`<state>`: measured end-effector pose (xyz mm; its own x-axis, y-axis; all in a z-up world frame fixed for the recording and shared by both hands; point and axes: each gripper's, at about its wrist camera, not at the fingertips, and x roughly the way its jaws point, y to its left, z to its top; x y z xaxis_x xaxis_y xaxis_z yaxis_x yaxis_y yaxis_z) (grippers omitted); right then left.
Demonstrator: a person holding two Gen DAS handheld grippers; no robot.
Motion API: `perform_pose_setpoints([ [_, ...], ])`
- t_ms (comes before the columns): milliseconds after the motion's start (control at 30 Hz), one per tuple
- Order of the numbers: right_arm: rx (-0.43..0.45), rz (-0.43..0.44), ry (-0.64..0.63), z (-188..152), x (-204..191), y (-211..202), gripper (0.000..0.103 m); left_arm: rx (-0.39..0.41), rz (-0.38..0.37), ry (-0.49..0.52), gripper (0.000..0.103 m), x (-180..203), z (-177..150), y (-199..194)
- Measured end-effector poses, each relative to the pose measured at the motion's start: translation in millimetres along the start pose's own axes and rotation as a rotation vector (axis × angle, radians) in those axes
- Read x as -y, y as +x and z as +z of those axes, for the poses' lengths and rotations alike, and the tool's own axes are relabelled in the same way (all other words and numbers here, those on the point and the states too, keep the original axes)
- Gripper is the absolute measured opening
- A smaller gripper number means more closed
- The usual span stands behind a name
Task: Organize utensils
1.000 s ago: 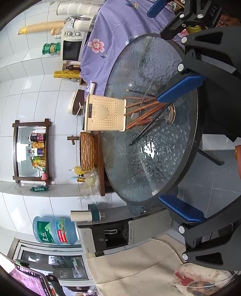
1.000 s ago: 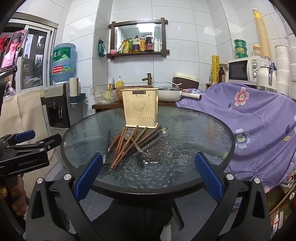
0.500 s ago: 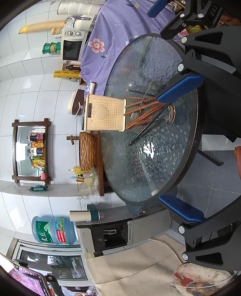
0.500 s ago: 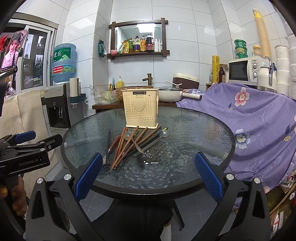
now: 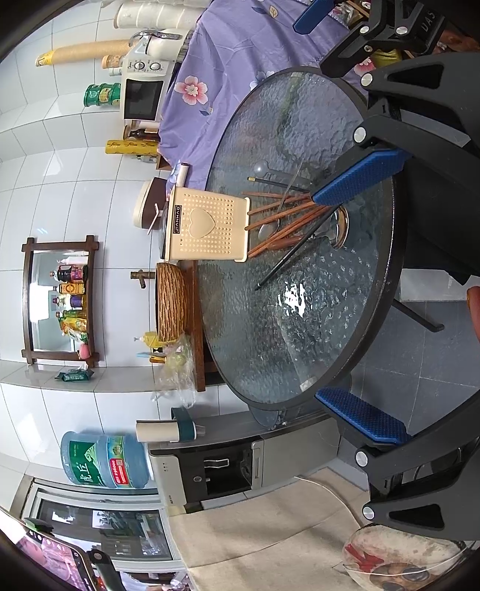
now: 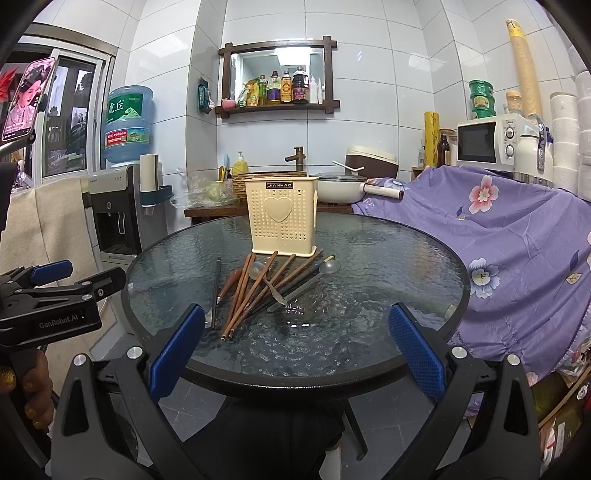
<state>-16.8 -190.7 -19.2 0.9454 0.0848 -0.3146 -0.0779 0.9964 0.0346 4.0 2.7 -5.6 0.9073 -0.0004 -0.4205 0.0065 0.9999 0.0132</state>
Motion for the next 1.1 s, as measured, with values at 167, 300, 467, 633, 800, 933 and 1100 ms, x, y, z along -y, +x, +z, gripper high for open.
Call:
perform_pose_setpoints([
  [167,-0.001,-0.001,0.004,0.2,-0.4,1.1,0.098,0.0,0.001,-0.002,0.097,-0.7,-0.1,0.3],
  [300,-0.001,-0.002,-0.001,0.0,-0.4,1.1,0.098,-0.001,-0.003,-0.005,0.097,-1.1,0.0,1.0],
  [467,-0.003,-0.001,-0.003,0.1,-2.2,1.2,0.098,-0.003,-0.004,-0.002,0.097,-0.8,-1.5,1.8],
  [633,-0.004,0.0,-0.002,0.1,-2.3,1.3,0.098,0.002,-0.004,-0.002,0.097,0.6,-2.4,0.1],
  [800,-0.004,0.001,-0.003,-0.4,-3.2,1.4,0.098,-0.002,-0.004,-0.002,0.097,0.0,-1.1,-0.3],
  [933,-0.005,0.0,-0.003,-0.4,-3.0,1.6,0.098,-0.003,-0.005,-0.003,0.097,0.3,-1.3,-0.9],
  [1100,-0.005,0.0,-0.003,-0.4,-3.0,1.6,0.098,-0.004,-0.004,-0.002,0.097,0.3,-1.3,-0.4],
])
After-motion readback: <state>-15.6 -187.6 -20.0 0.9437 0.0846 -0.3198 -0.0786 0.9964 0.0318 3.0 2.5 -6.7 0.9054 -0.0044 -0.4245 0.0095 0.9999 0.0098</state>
